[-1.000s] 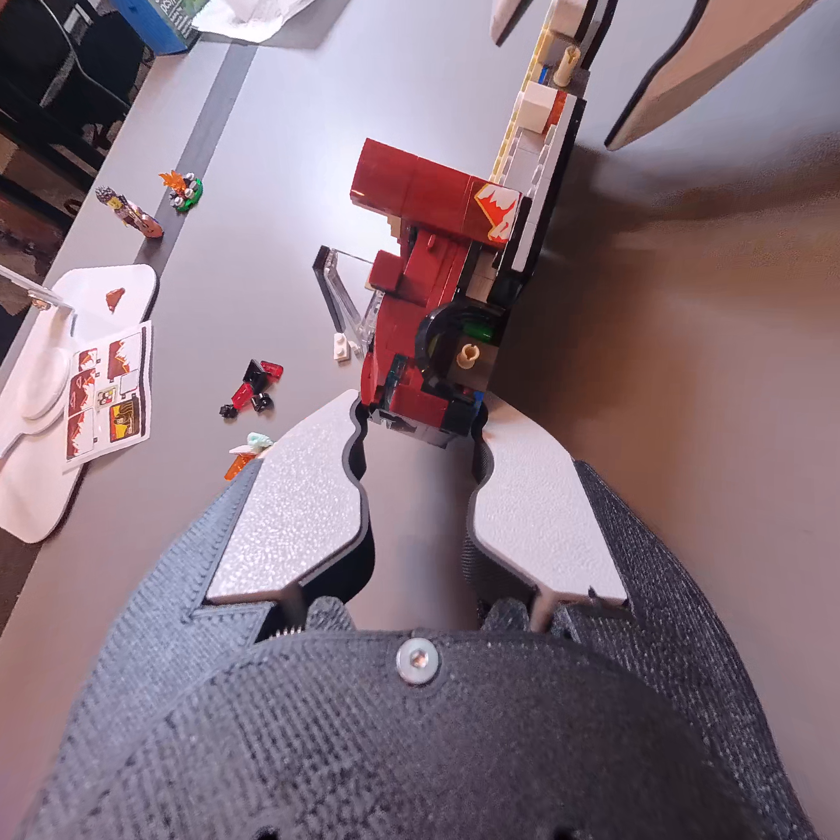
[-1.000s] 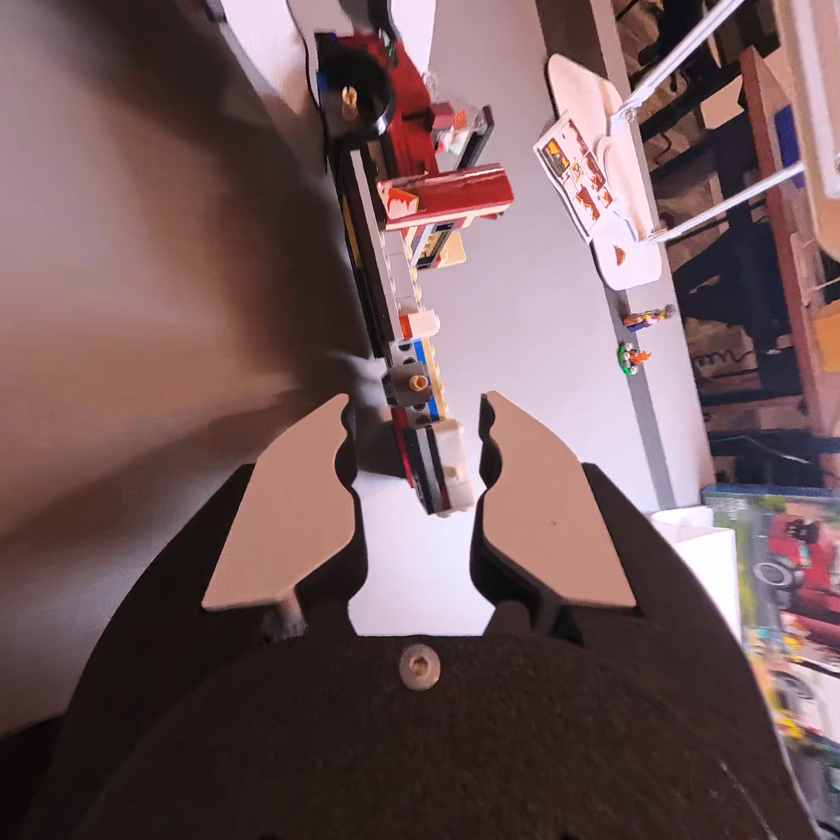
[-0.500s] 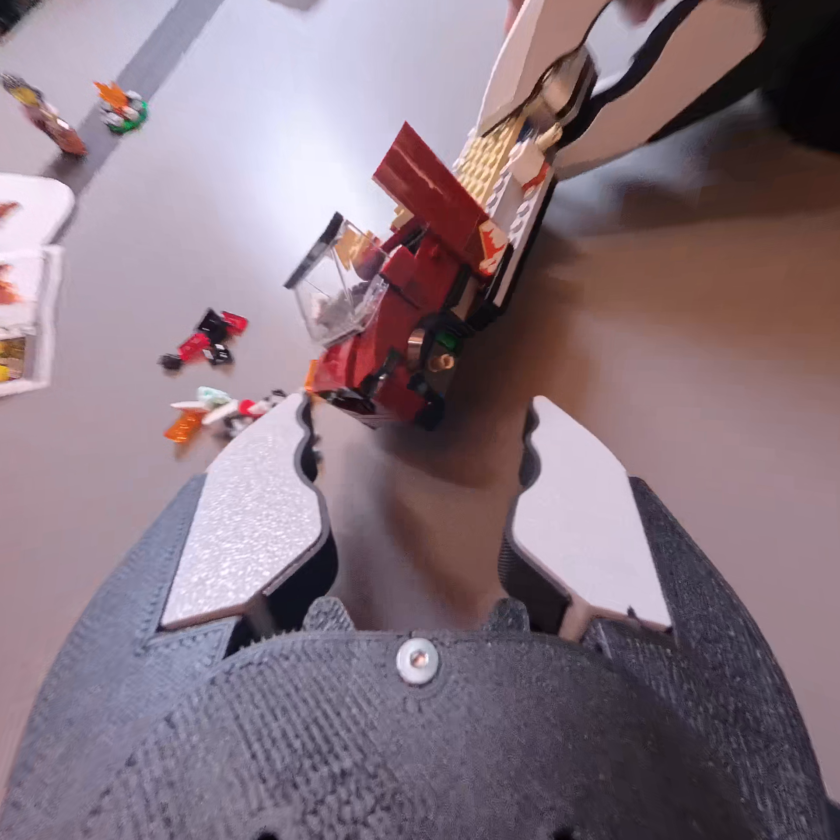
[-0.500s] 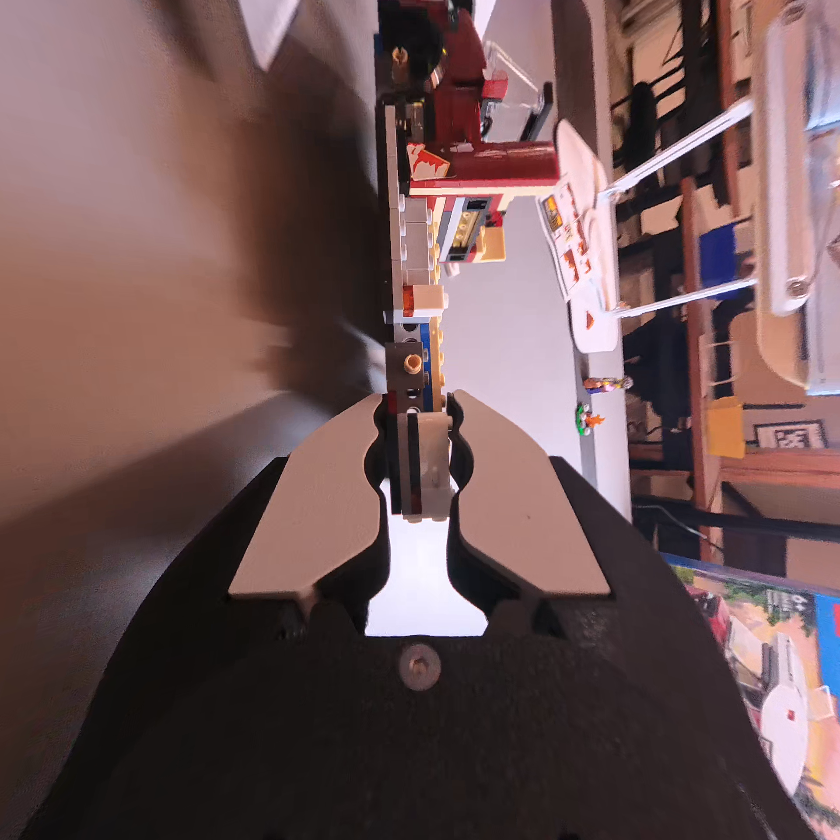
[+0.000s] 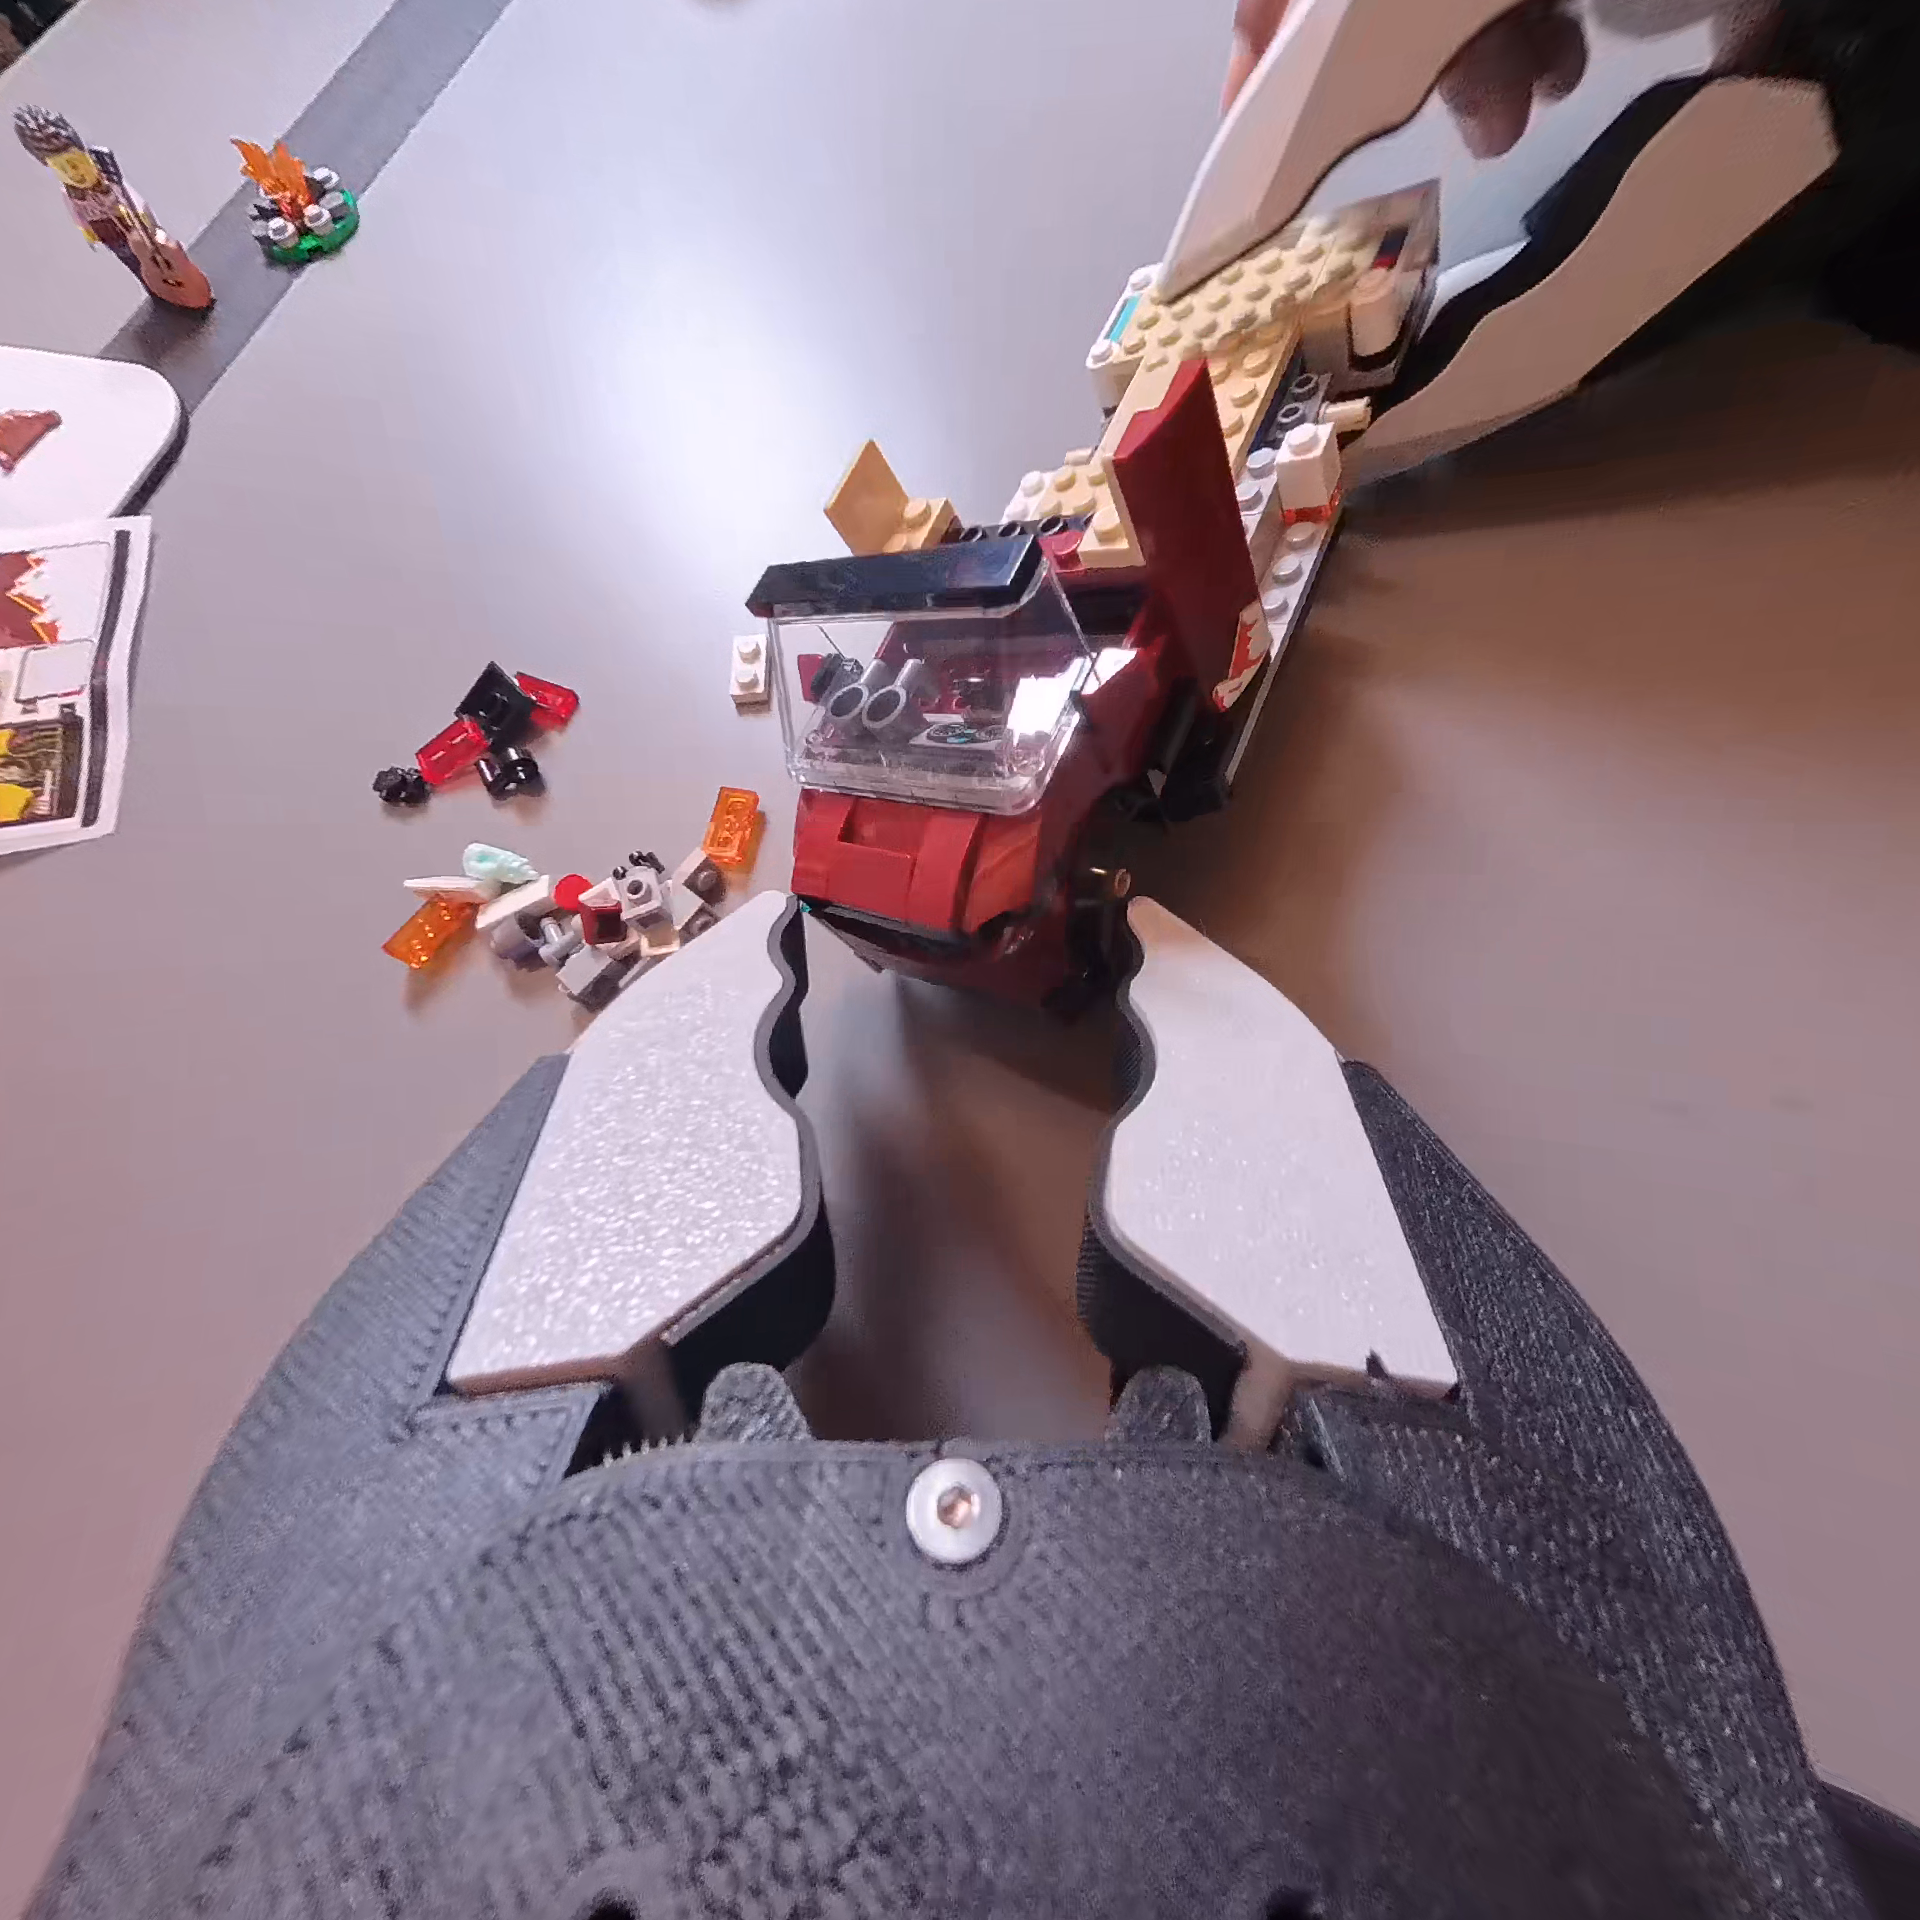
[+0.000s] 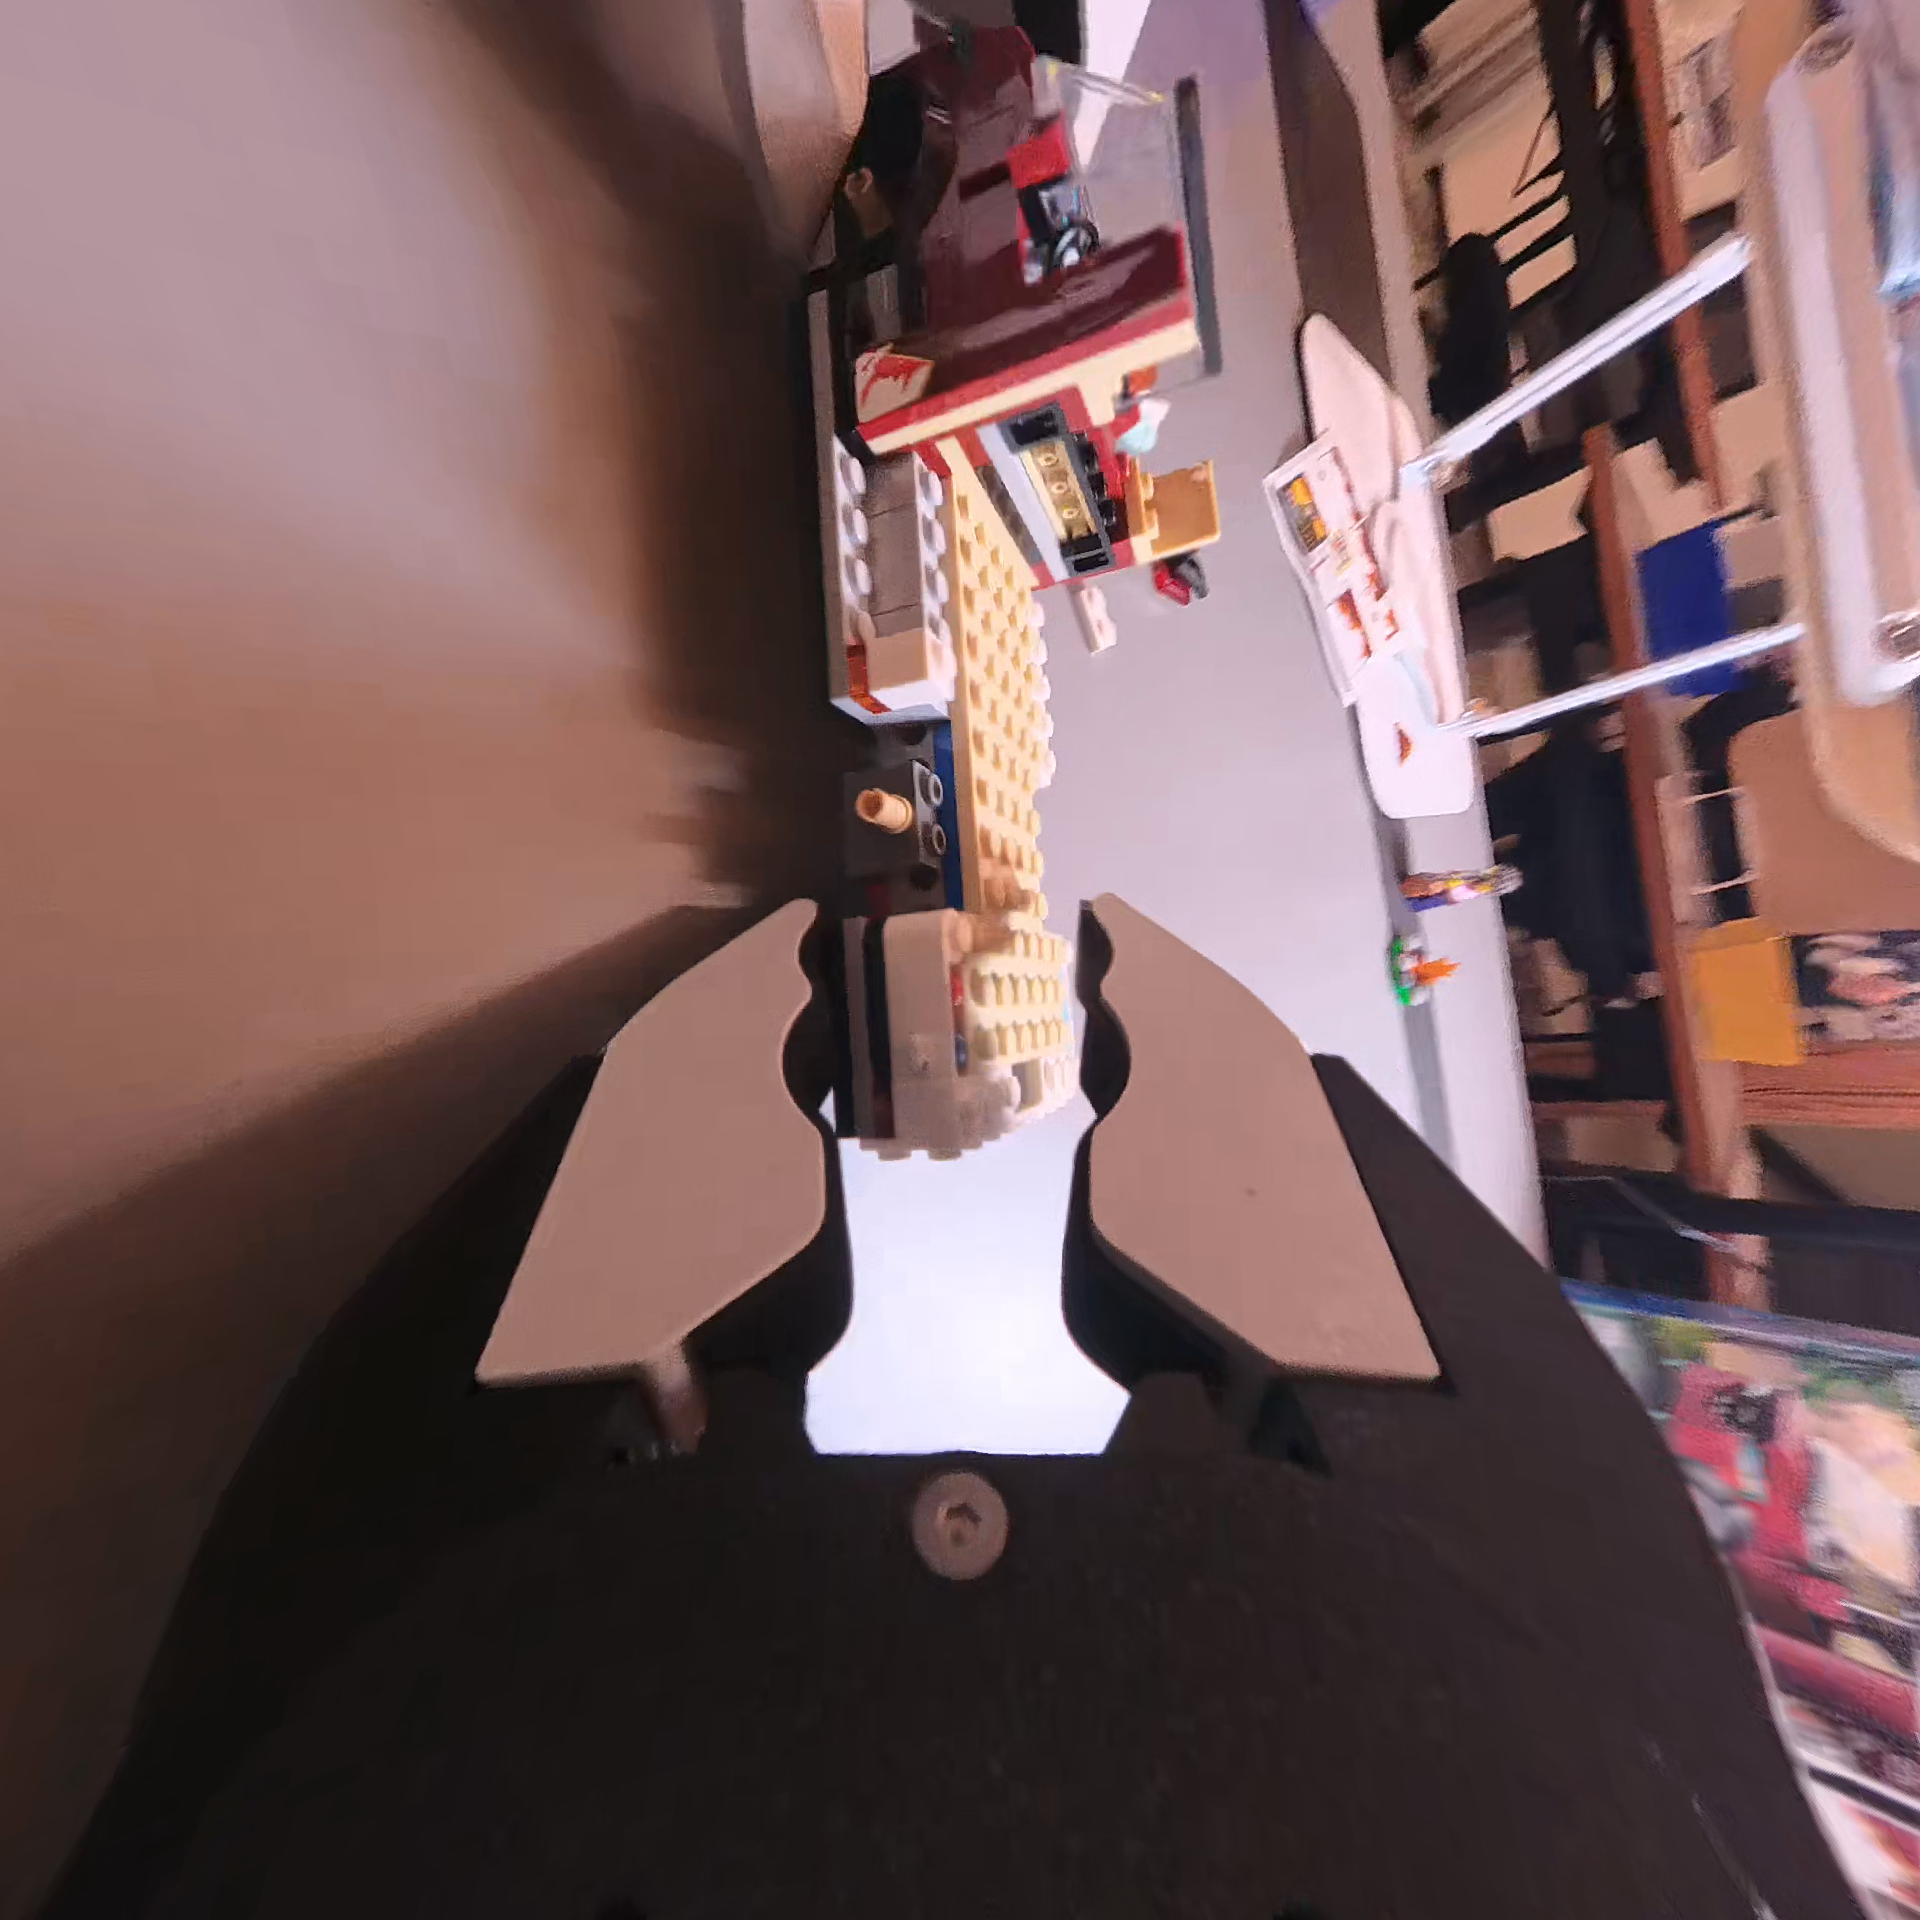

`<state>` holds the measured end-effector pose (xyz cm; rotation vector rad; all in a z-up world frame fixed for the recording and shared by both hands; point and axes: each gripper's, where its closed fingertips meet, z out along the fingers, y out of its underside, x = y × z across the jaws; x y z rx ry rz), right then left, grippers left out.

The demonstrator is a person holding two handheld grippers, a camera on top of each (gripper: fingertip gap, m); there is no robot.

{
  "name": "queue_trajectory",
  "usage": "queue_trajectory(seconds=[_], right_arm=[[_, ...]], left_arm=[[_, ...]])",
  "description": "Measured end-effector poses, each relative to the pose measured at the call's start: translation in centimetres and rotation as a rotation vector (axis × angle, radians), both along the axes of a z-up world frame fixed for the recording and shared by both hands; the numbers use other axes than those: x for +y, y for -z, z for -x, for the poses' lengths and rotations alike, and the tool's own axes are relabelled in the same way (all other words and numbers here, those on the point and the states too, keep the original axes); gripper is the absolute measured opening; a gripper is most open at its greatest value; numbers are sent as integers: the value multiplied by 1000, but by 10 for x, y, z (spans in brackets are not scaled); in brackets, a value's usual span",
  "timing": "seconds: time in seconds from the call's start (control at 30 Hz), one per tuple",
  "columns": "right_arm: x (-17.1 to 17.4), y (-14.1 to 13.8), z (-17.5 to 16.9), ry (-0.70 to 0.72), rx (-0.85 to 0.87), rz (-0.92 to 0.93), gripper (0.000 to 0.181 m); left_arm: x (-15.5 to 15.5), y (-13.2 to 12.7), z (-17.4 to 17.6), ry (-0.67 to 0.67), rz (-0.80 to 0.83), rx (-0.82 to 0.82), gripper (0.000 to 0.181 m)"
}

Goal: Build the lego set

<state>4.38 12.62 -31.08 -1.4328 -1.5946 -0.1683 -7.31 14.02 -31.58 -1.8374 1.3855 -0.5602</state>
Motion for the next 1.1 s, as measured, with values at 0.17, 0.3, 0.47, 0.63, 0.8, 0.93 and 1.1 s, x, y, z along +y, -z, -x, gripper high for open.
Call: queue_trajectory(seconds=[0.17, 0.3, 0.47, 0.63, 0.8, 0.93, 1.1], right_arm=[[-13, -2, -5, 40, 118, 304, 53], [-16, -3, -9, 76, 194, 506, 66], [-12, 14, -15, 117, 156, 615, 74], [-14, 16, -13, 108, 145, 673, 75], [-12, 16, -16, 127, 160, 769, 74], [-12, 17, -13, 144, 170, 752, 74], [-21, 17, -18, 192, 173, 745, 73]], left_arm=[[1, 2, 2, 7, -48, 28, 56], [3, 4, 5, 30, -108, 65, 55], [3, 8, 6, 25, -143, 102, 50], [0, 8, 8, 42, -112, 89, 62], [-1, 8, 10, 39, -68, 47, 62], [8, 7, 15, 7, -104, 57, 52], [7, 1, 16, -1, -95, 28, 53]])
